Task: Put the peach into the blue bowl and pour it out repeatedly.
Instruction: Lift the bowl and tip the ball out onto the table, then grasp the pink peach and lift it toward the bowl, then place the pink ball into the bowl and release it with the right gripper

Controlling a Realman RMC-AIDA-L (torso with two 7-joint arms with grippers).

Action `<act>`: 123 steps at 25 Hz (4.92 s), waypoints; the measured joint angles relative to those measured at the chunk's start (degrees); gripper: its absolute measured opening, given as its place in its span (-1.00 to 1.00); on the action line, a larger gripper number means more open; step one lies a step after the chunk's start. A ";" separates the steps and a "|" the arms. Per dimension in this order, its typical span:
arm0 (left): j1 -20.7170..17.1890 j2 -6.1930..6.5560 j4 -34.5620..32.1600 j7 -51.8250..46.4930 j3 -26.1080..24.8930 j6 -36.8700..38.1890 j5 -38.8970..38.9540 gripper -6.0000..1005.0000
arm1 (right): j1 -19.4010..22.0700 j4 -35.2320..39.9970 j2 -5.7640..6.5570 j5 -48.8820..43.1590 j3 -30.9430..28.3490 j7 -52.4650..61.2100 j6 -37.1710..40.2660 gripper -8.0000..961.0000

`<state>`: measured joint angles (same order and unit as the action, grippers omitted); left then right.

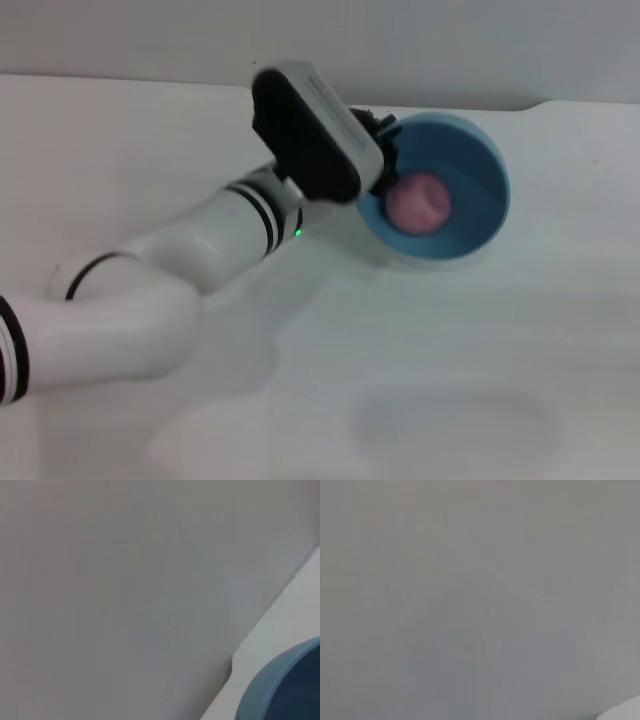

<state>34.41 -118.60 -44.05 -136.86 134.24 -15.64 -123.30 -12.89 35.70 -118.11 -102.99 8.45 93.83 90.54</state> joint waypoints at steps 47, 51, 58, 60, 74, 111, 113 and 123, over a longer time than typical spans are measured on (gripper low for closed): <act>-9.74 0.98 -23.68 -3.53 -46.90 59.41 8.21 -0.95 | -15.68 -11.42 -0.23 -5.00 27.83 -8.71 -14.25 0.05; -8.98 1.23 -23.23 -6.81 -61.50 76.70 0.40 -0.92 | -18.84 -11.11 -0.20 -5.79 35.51 -7.48 -17.89 0.04; -9.43 1.25 -23.65 -11.23 -68.23 86.91 -9.32 -0.89 | -24.70 -10.40 -0.27 -10.57 41.28 -2.94 -21.84 0.04; -9.43 1.20 -23.66 -11.92 -68.39 88.92 -11.74 -0.89 | -26.13 -11.18 -0.33 -10.65 42.32 -2.44 -22.29 0.04; -7.81 0.83 -23.32 -17.68 -65.80 94.51 -19.05 -0.80 | -30.43 -19.50 -0.88 -10.71 50.28 2.32 -29.81 0.03; -2.39 0.73 -20.94 -19.19 -62.84 94.03 -18.83 -0.99 | -16.32 -2.94 0.40 -1.40 46.32 2.00 -19.56 -0.87; -2.02 0.74 -20.40 -19.22 -62.57 93.96 -18.83 -0.99 | -15.52 -0.11 0.46 -1.34 43.95 2.00 -15.78 -0.89; 4.09 0.22 -11.32 -20.85 -52.54 89.19 -16.26 -0.99 | -19.90 8.93 0.00 -1.18 39.95 1.93 1.81 -0.90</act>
<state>38.49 -118.38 -55.37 -157.71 81.70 73.55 -139.56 -32.79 44.63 -118.10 -104.17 48.40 95.76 92.34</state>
